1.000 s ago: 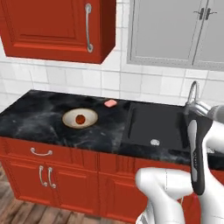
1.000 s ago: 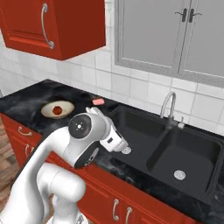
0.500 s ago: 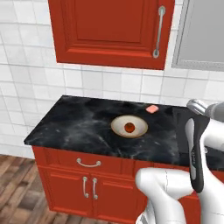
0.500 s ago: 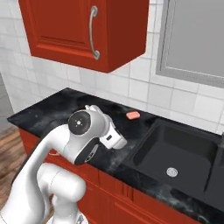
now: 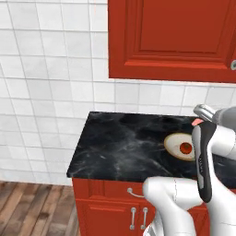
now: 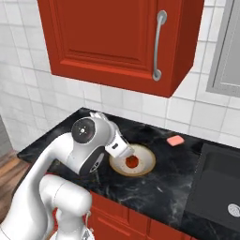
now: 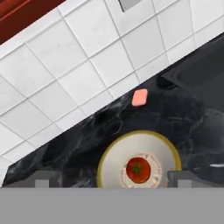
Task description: Move the cup from next to the sink to the open cabinet. Then, move the bowl with the tomato to the fridge to clear the area for faucet cleaning.
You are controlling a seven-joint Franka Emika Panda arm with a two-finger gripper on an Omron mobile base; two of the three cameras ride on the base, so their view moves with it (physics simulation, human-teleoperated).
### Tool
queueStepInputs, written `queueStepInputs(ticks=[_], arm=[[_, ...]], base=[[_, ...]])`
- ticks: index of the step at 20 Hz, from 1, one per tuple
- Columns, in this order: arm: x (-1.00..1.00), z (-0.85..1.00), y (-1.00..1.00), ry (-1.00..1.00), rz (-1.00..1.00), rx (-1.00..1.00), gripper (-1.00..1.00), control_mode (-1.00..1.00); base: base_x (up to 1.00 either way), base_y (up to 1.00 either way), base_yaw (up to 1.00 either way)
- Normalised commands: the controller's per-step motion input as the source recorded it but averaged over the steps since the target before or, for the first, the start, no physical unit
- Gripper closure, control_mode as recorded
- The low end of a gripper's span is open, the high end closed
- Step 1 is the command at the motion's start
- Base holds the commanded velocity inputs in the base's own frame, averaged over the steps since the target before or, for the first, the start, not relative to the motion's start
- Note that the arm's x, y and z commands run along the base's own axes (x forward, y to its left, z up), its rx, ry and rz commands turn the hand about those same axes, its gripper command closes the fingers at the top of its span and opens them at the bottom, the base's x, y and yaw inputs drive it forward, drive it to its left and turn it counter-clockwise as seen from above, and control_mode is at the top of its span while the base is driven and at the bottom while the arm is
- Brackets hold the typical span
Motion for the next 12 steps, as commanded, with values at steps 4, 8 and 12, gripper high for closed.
queueStepInputs(ticks=[4, 8, 12], arm=[[0.25, -0.05, -0.15, 0.10, -0.02, 0.03, -1.00, -1.00], [0.94, -0.36, -0.98, 0.44, 0.04, 0.23, -1.00, -1.00], [0.33, -0.71, -0.68, 0.50, 0.30, 0.29, -1.00, -1.00]], base=[[0.74, -0.04, -0.21], [0.00, 0.00, 0.00], [0.00, 0.00, 0.00]])
